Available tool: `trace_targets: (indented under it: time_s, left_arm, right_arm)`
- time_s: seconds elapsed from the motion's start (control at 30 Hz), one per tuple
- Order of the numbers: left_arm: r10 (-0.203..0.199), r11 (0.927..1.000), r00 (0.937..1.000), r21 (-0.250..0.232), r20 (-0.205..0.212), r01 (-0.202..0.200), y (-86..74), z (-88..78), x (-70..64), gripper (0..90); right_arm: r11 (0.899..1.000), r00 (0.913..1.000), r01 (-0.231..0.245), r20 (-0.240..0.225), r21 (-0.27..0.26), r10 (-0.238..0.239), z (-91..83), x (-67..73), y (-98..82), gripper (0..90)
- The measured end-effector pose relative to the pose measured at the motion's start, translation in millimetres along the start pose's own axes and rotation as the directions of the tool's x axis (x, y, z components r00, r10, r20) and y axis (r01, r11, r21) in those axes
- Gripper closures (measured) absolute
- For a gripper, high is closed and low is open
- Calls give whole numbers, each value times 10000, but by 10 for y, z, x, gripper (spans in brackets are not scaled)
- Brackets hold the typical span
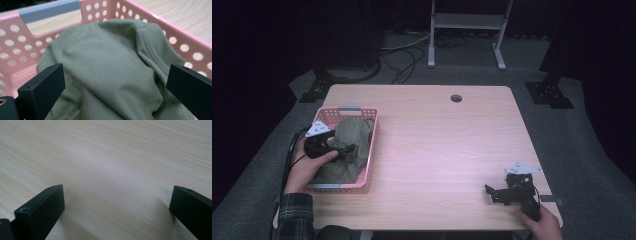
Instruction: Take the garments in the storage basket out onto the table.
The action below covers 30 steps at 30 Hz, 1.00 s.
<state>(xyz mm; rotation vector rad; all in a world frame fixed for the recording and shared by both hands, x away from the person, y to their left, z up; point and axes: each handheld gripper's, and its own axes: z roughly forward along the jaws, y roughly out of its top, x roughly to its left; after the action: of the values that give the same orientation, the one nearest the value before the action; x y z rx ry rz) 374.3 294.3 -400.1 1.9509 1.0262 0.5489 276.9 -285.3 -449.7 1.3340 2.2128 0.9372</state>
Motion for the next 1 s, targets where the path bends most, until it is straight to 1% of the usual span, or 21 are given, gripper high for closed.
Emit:
trace_targets:
  time_s: [0.13,0.17,0.23,0.43,0.53,0.7,0.8,0.93,1.0]
  left_arm:
    - [-5,9980,9999,637,110,-2,-17,62,-11,14]
    - [68,9973,10000,727,72,-73,-18,72,-10,14]
    - [73,9959,10000,903,24,-75,-14,95,-17,14]
    - [82,9928,9999,1194,67,-90,-29,137,-19,14]
    - [-18,9904,10000,1384,88,6,-43,162,-15,14]
    - [75,9824,9999,1863,67,-86,-70,209,-21,14]
    - [49,9723,10000,2337,-24,-42,-101,241,-16,14]
    - [-30,9700,10000,2429,-67,45,-110,259,-12,14]
    - [25,9680,10000,2509,-86,-2,-117,266,-18,14]
  right_arm:
    - [10000,10000,3,0,1,-3,0,0,0,0]
    - [10000,10000,4,0,2,-4,0,0,0,0]
    - [10000,10000,2,-1,-1,-2,0,0,0,0]
    - [10000,10000,-2,-1,-8,2,1,0,0,0]
    - [10000,10000,-3,-1,-9,3,1,0,0,0]
    - [10000,10000,-4,-2,-7,4,1,0,0,0]
    - [10000,10000,-3,-1,-7,3,1,0,-1,0]
    - [10000,10000,-1,-1,-7,1,0,0,-1,0]
    - [10000,10000,2,-1,-8,-2,0,0,-1,0]
